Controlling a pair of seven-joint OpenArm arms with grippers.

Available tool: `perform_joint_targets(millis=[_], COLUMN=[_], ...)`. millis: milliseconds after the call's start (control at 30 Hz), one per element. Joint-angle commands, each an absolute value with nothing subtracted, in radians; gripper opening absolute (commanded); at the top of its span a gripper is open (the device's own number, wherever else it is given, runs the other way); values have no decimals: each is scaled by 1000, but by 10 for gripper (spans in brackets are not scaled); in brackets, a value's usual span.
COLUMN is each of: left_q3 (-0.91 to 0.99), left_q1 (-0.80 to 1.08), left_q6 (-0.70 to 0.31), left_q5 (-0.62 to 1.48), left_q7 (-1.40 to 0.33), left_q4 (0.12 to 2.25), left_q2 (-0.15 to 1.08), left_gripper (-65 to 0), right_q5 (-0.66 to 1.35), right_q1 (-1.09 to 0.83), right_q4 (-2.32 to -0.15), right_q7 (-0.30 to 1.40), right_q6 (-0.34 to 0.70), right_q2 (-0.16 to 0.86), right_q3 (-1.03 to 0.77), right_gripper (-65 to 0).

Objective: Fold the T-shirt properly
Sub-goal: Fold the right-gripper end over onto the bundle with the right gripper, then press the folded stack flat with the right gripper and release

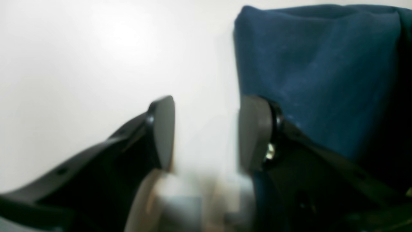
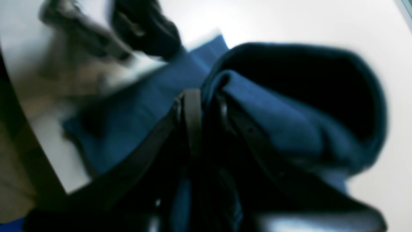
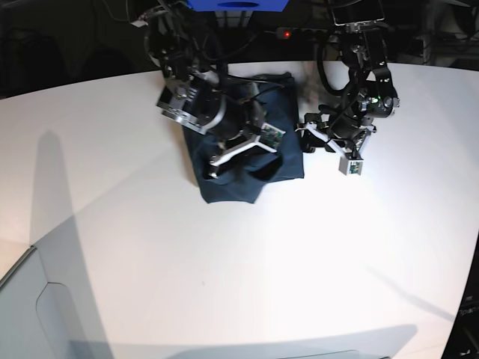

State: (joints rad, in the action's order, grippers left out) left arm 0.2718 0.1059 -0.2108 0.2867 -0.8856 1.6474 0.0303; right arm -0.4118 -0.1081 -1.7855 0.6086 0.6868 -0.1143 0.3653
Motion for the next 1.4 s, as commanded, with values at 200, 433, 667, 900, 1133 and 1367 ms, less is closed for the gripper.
perform_joint_targets(millis=[200,433,667,900,1133,1367], left_q3=[275,275,312,433,733,928], left_q1=[99,105,110,185,245,237], left_q6=[-208,-206,-205,-209,-206,-213], left_q5=[289,289,297,292,297,298], left_q7=[-880,-880,-892,-892,-892,-892], left_q4=[1661,1669,1718,1834,1899,1894], left_q2=[33,35,33,35,33,33], left_gripper=[-332,-331,-329,-329,-328,-328], right_q5=[-400,-398,-404,-401,-403,-401], right_q1=[-61,-41,-38,-82,-176,-237], right_q4=[-1644,-1578,-1583,-1709,-1959,-1991], right_q7=[490,452,458,512,518,518], right_q6=[698,698,698,698,698,698], right_q2=[-136,-131,-130,-104,-85,-85], right_q3=[377,372,372,357,266,124], right_gripper=[-650,-650,-563,-316,-301,-301])
